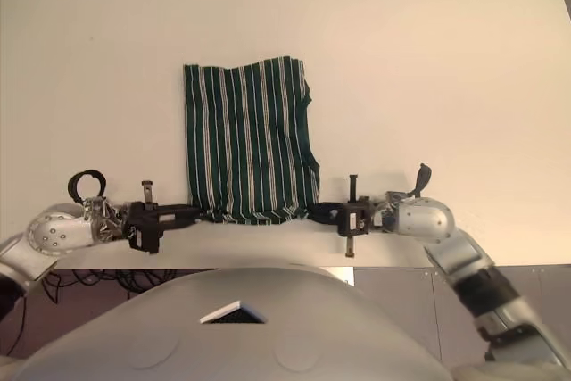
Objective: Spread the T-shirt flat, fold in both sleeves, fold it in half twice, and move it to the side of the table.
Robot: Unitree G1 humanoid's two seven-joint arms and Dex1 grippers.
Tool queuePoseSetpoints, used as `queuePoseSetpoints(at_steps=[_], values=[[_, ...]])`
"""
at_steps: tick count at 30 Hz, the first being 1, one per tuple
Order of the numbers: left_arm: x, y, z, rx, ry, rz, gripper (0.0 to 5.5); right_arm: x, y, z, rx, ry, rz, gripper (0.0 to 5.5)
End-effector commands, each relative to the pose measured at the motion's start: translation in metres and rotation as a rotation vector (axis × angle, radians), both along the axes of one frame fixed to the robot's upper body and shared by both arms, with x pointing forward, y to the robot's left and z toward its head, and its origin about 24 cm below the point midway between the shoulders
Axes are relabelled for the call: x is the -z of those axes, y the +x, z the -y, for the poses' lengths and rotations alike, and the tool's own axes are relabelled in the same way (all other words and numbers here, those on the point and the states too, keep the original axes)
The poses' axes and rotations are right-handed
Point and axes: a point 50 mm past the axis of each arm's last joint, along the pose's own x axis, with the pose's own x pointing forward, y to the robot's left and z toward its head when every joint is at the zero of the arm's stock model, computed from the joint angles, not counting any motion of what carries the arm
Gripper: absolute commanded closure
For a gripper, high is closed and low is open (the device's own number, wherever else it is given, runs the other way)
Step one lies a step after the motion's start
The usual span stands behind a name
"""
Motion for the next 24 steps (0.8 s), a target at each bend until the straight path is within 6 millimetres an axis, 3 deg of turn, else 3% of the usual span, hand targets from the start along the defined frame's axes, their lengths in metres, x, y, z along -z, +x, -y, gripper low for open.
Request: queuePoseSetpoints(at_steps=[1,8,14,20,24], values=[[-0.034,-0.006,0.001,0.012,-0.118,-0.348,5.43,-0.042,-0.003,0.006,-0.042,0.133,-0.207,5.50],[-0.050,0.008,0.000,-0.033,-0.222,-0.430,5.43,-0.054,0.008,0.002,0.009,0.190,-0.226,5.50],[-0.050,0.037,-0.012,-0.190,-0.254,-0.360,5.43,-0.055,0.050,-0.004,0.221,0.206,-0.101,5.50],[-0.030,0.066,-0.025,-0.365,-0.236,-0.272,5.43,-0.037,0.091,-0.014,0.389,0.130,0.006,5.50],[-0.002,0.079,-0.031,-0.467,-0.109,-0.258,5.43,-0.023,0.107,-0.012,0.460,0.066,0.032,5.50]])
